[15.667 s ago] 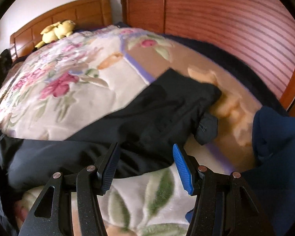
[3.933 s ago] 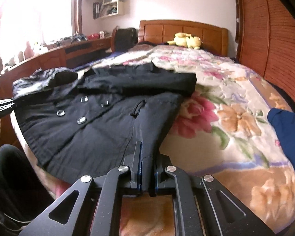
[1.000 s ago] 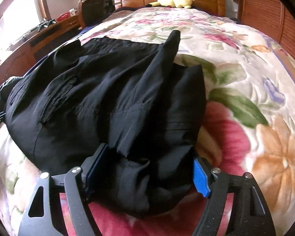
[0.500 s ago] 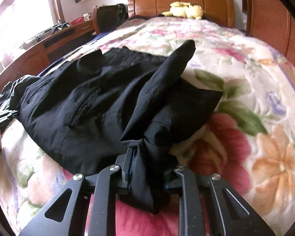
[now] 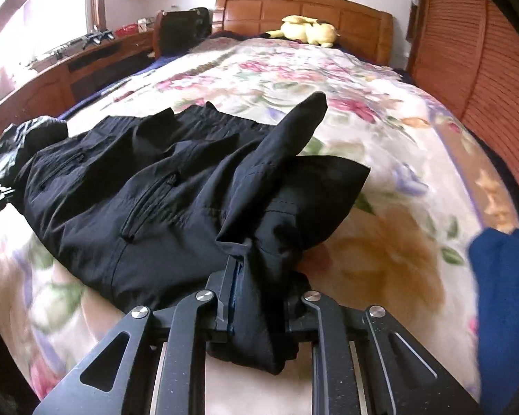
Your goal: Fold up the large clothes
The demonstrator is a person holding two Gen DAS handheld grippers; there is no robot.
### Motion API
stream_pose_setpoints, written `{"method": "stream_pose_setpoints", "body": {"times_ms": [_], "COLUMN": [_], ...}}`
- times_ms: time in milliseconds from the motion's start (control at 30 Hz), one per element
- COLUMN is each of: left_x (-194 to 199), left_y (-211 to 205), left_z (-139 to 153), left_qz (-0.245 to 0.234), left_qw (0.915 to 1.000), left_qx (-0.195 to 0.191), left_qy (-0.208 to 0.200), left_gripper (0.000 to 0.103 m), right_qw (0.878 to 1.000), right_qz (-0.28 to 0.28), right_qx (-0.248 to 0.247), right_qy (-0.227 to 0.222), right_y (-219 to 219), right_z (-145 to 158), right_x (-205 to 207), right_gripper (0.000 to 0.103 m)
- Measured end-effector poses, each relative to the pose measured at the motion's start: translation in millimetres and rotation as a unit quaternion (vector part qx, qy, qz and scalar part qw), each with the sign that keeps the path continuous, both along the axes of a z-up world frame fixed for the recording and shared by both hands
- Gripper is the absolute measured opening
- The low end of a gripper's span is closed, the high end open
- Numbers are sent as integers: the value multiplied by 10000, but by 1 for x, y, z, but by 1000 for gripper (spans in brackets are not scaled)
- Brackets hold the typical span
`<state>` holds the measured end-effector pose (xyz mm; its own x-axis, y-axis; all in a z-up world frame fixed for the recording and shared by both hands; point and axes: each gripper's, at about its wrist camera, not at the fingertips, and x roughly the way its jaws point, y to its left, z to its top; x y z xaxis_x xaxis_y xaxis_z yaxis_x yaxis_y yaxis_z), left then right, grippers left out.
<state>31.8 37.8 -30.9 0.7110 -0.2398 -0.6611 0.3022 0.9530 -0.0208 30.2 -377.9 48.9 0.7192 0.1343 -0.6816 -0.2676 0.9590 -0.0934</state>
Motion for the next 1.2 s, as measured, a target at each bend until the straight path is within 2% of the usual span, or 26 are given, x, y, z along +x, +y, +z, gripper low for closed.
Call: {"method": "stream_pose_setpoints", "body": {"times_ms": [167, 300, 500, 600, 767, 1200], "left_x": [-12, -12, -14, -19, -23, -25], "left_y": [-7, -1, 9, 14, 29, 61], "left_z": [4, 6, 8, 14, 26, 33], "left_qz": [75, 120, 144, 215, 427, 890], "left_qw": [9999, 9999, 9997, 9989, 9961, 9908], "left_qx": [69, -41, -153, -205, -434, -497], "left_qy": [-118, -94, -153, -358, -640, -890], "left_gripper": [6, 7, 15, 22, 35, 38], "right_qw": [10000, 9999, 9997, 9995, 9979, 9868], "right_qz": [-49, -102, -110, -74, 239, 1271], "right_qx": [-53, -113, -157, -144, -152, -95], "right_qy": [35, -28, -152, -284, -589, -1002], "right_y": [0, 4, 6, 13, 43, 135], "right_z": [-1, 8, 27, 36, 64, 90], "right_x": [-14, -14, -23, -27, -34, -35], "right_gripper": [18, 18, 18, 18, 17, 15]}}
